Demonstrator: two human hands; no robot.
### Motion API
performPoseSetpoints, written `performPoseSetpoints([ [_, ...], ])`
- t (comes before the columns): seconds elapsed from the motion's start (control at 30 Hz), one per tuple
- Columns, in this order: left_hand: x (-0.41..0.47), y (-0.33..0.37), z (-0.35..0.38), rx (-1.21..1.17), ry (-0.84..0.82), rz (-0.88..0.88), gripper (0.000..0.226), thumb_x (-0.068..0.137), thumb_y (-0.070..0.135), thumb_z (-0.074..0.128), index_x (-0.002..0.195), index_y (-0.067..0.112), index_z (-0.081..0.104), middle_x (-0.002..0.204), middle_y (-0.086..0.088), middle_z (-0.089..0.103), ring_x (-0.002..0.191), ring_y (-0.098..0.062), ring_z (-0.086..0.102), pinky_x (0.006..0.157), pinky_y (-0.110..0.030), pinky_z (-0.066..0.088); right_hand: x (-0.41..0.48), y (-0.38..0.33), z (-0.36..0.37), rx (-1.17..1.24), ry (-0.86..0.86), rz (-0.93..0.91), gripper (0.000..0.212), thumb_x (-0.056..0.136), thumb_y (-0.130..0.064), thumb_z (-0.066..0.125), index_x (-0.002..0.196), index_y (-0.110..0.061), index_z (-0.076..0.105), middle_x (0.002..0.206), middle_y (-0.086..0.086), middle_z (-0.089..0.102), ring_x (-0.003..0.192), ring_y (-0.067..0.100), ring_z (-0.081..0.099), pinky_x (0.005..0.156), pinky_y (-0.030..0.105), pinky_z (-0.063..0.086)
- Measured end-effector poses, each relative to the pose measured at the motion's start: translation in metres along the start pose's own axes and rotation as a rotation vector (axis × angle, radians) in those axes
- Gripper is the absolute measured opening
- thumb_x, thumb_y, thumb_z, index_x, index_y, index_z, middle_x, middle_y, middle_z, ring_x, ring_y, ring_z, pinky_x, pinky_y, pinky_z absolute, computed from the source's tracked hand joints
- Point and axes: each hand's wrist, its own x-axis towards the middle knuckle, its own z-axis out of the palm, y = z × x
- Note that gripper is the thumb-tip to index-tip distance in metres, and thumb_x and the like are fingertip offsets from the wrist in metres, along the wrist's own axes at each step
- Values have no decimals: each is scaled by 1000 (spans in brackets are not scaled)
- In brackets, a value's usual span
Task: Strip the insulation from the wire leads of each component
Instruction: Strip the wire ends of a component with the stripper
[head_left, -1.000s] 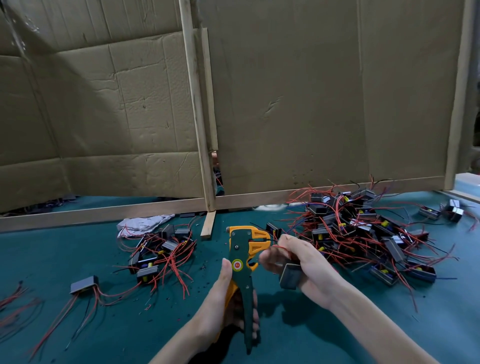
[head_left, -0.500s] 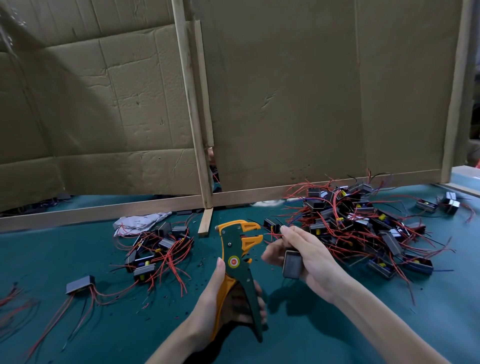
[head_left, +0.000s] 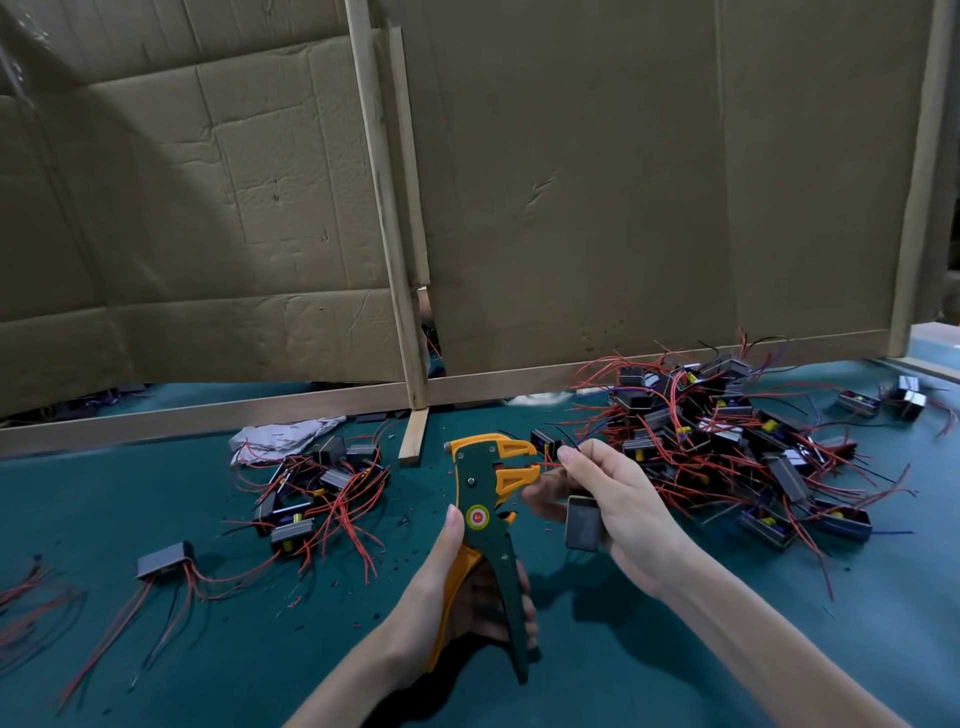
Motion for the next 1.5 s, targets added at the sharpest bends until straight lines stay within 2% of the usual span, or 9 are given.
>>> performPoseSetpoints([
  [0.23,3,-4,-1,23,13,6,86,69,84,35,81,6,70,79,-22,63,74,-35,64,72,-44,54,0,-2,2,-20,10,-4,18,101,-16,45,85,-7,44,75,14,73,74,20,71,70,31,58],
  [0.43,6,-15,8,88,292,42,91,52,98,33,55,10,56,48,-13,45,39,-24,43,42,-27,39,-1,-1,1,-57,3,-16,19,100,-16,47,83,-8,44,76,17,73,70,21,69,71,31,58],
  [0.6,5,-8,6,-58,140,68,83,72,76,31,76,4,72,77,-25,65,70,-36,66,69,-44,56,0,1,-1,-102,33,-60,21,100,-21,47,82,-11,44,69,11,71,62,15,65,62,22,52],
  [0.83,5,-3,4,-175,208,88,88,78,72,28,90,-6,65,84,-30,64,77,-40,66,71,-47,57,17,-30,-6,-184,133,-321,22,100,-27,44,85,-11,47,56,2,62,56,15,59,70,32,52],
  [1.0,6,-4,0,-218,257,108,88,82,72,27,91,-6,67,89,-31,65,81,-42,66,76,-50,57,58,-73,-21,-700,488,-685,25,104,-26,41,85,-10,46,60,2,59,53,15,55,56,26,44],
  [1.1,7,-3,0,-266,296,119,87,81,72,30,85,-4,71,89,-32,65,79,-42,67,74,-50,57,93,-80,-35,-1135,676,-477,32,104,-30,36,104,-1,48,92,21,64,90,39,58,80,45,44],
  [1.2,8,-2,-2,-316,324,126,86,79,73,33,82,-4,72,88,-31,66,79,-41,67,72,-49,57,109,-72,-27,-1615,769,-204,55,98,-33,43,136,6,33,144,33,32,135,44,27,111,53,19],
  [1.33,9,-2,-3,-381,364,153,87,80,72,32,89,-7,68,87,-31,65,79,-41,67,72,-50,58,115,-35,21,-1565,150,-586,35,96,-15,45,130,-7,47,130,17,47,117,32,46,98,42,35],
  [1.5,9,-2,-4,-381,445,226,84,78,71,33,90,-5,67,86,-30,66,77,-40,68,67,-45,57,133,7,81,-1136,-454,-103,29,102,-10,41,124,-5,58,124,17,58,115,34,53,95,38,41],
])
